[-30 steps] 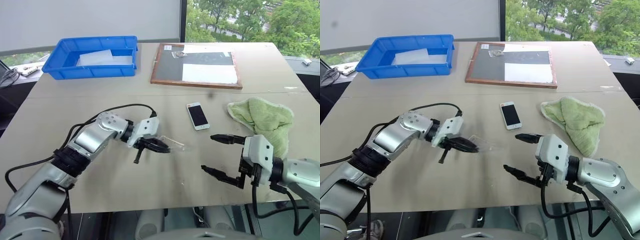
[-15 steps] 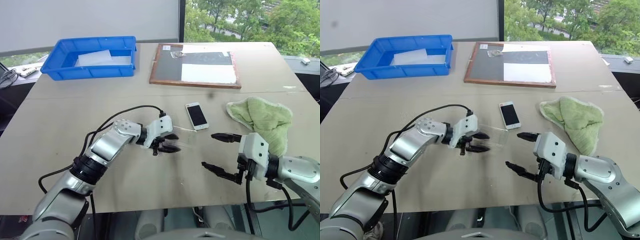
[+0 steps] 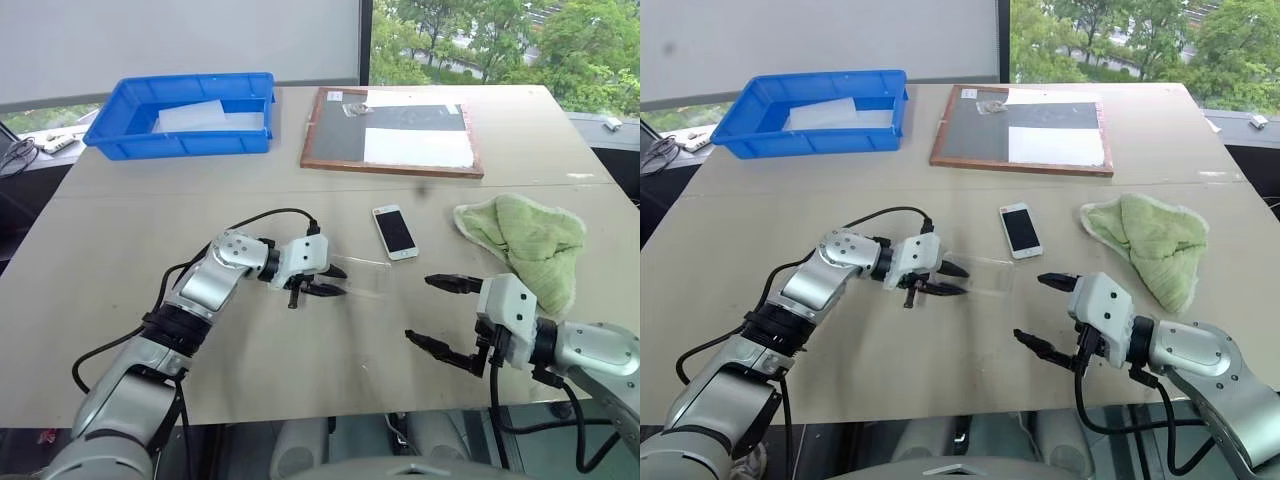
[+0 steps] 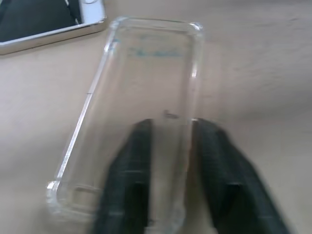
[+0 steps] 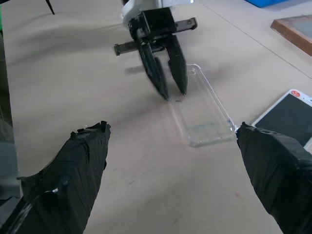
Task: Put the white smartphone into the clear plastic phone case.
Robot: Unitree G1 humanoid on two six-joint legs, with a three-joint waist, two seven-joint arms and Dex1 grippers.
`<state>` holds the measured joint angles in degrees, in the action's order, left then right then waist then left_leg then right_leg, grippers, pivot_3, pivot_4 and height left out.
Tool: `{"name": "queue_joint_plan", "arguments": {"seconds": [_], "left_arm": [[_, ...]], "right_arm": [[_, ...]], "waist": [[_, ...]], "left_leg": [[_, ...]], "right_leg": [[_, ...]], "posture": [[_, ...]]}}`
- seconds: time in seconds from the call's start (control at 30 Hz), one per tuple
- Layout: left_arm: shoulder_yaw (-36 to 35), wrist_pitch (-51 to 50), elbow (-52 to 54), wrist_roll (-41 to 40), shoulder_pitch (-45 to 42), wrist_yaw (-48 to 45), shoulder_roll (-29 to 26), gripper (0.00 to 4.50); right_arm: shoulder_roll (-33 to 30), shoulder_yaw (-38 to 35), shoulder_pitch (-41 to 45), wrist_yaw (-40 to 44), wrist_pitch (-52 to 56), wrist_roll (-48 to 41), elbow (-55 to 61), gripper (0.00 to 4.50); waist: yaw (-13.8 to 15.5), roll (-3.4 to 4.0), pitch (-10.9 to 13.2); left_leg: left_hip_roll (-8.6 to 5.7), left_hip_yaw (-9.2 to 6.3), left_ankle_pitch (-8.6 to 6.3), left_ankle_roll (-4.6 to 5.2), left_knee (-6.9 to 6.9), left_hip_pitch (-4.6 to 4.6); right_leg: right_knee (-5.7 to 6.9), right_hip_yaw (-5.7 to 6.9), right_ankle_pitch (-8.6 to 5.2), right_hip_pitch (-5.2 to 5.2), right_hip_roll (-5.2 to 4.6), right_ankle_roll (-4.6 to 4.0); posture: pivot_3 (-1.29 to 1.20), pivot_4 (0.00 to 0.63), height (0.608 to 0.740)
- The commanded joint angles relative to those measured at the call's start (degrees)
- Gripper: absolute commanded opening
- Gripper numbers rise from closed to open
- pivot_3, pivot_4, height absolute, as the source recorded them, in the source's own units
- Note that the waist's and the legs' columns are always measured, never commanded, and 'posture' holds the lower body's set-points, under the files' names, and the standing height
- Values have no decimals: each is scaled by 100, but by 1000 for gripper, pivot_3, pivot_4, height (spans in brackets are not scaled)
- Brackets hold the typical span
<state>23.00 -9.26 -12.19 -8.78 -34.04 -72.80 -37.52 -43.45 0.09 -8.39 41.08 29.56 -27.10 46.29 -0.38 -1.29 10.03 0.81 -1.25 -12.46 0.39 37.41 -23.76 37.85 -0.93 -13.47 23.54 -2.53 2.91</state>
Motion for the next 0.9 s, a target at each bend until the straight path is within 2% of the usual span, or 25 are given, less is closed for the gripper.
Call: {"name": "queue_joint_plan", "arguments": {"seconds": [0.03,0.13,0.23,0.47,0.57,0.67,0.7,0.8,0.9], "left_arm": [[-84,-1347,666,-62,172,226,-41,65],[-229,-2291,1718,-254,481,442,-192,65],[-330,-2670,2351,-360,740,548,-310,65],[-232,-2721,2408,-203,731,756,-286,65],[-180,-2863,2355,-333,559,653,-176,65],[-356,-2952,2371,-524,549,579,-149,907],[-429,-2923,2374,-559,565,589,-150,1560],[-1070,-2892,2563,-1146,814,484,-188,2631],[-1832,-2675,2793,-1813,1248,120,-403,3965]], "right_arm": [[48,-155,-58,-257,223,-70,271,4500],[116,-113,-11,-529,478,-61,361,4500],[142,-96,36,-619,536,-36,417,4500],[202,195,632,-892,1033,47,195,4500],[442,257,1229,-1269,1506,151,-473,4500],[741,294,1720,-1425,1708,167,-1018,4500],[830,318,1845,-1442,1743,156,-1112,4500],[1186,607,2359,-1608,1770,378,-1603,4500],[1558,898,2794,-1780,1726,660,-2192,4500]], "waist": [[-11,-1,-1],[-21,-1,-1],[-47,0,0],[-27,-1,0],[-24,-3,0],[-29,-3,0],[-29,-2,1],[-62,0,2],[-124,1,4]], "left_leg": [[0,-1,0,0,0,1],[1,-4,0,0,1,2],[4,-8,0,0,0,1],[2,-7,0,0,0,2],[1,-7,0,0,1,0],[-4,-7,0,0,2,-2],[-4,-8,0,0,1,-3],[-2,-7,0,0,-8,-7],[9,-8,0,0,-12,-5]], "right_leg": [[2,0,0,0,0,1],[5,1,0,-1,0,1],[4,-2,1,2,1,4],[3,3,-1,2,2,-1],[2,4,-1,1,2,-1],[3,1,-1,2,1,-1],[3,2,0,3,1,-2],[4,0,23,13,4,-3],[2,-6,25,17,11,-4]], "posture": [[0,150,740],[0,150,740],[0,150,740],[0,150,740],[0,150,740],[0,150,740],[0,150,740],[0,150,740],[0,150,740]]}}
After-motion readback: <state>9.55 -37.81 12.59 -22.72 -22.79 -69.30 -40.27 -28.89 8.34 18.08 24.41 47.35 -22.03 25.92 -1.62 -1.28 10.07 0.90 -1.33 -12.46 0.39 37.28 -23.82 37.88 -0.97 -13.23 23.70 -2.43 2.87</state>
